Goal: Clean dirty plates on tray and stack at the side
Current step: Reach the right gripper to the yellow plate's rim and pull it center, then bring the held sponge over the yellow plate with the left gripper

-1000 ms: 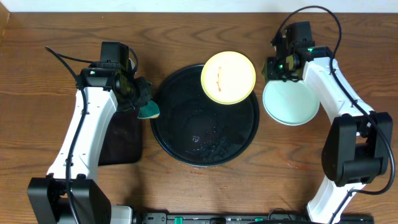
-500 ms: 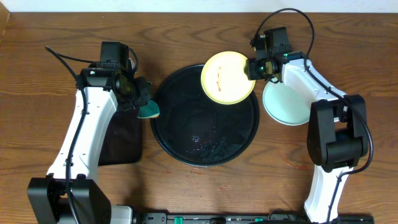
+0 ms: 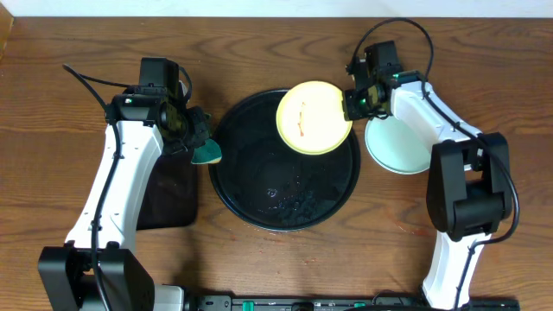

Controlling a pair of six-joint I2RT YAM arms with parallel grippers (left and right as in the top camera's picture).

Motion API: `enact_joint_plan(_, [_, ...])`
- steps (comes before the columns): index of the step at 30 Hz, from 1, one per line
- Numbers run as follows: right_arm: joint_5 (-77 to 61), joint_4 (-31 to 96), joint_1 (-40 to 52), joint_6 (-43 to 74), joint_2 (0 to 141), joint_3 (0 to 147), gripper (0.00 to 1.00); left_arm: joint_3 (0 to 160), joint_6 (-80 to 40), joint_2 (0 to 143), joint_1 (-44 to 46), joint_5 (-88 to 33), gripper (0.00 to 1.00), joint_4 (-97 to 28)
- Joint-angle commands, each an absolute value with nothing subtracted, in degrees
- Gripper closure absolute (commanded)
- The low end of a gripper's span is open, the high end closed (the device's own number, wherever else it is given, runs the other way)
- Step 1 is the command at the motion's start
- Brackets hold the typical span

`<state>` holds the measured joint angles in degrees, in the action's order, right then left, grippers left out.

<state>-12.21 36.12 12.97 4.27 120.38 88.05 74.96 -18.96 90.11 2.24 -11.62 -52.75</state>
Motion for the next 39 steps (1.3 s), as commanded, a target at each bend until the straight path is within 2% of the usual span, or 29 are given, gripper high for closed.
enact_joint_plan(1, [-12.5,40.0,15.3,7.7,114.7,90.5,0.99,75.9,-17.6,90.0,1.9,-10.9,0.92,-52.9])
enact_joint_plan(8, [-12.5,50.2,21.6,15.1,114.1,89.4,0.99,75.9,-17.8,90.0,2.0,-10.9,0.93,-52.9])
enact_joint_plan(15, [-12.2,52.1,26.0,16.8,116.1,88.5,0.99,75.9,-17.8,90.0,2.5,-10.9,0.93,-52.9])
enact_joint_plan(25, [-17.5,54.3,25.9,17.8,121.9,88.5,0.99,75.8,-17.9,91.5,7.6,-10.9,0.93,-50.7])
enact_joint_plan(39, [-17.6,55.8,25.9,18.0,124.9,88.3,0.99,75.8,-18.2,107.7,18.5,-10.9,0.93,-42.8])
